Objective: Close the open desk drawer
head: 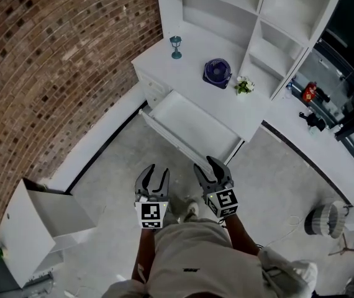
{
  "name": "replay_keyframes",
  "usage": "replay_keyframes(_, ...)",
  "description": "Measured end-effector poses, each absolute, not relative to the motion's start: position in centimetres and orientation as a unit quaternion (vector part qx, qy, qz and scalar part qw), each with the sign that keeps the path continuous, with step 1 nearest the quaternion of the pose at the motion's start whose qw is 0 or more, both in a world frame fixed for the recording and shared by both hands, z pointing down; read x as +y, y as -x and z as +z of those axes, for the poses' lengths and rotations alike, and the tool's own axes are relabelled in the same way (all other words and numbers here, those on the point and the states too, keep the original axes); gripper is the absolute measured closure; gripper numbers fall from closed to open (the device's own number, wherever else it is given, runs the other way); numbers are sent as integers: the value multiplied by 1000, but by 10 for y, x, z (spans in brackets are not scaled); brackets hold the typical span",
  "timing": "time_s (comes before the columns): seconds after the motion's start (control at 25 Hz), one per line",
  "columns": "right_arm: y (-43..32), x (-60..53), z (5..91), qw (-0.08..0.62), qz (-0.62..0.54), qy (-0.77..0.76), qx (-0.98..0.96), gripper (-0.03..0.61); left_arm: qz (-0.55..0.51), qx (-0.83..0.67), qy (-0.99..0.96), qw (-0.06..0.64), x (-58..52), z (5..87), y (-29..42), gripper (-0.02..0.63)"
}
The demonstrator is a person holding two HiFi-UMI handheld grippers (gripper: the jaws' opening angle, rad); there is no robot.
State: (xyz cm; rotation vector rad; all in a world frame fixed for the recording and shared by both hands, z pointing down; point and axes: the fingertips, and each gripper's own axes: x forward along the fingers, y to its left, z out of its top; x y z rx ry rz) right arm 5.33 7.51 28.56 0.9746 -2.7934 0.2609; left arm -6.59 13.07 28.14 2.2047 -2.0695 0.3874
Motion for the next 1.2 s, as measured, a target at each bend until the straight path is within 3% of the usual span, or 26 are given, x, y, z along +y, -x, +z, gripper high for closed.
replay_keyframes(0.68, -21, 19, 318, 105, 105, -417, -897, 377, 120, -594, -793, 61, 45, 311, 108, 431)
replay_keyframes(1.2, 27, -22, 381, 124, 139, -500, -846, 377, 149, -500, -847, 98, -19, 385, 154, 438)
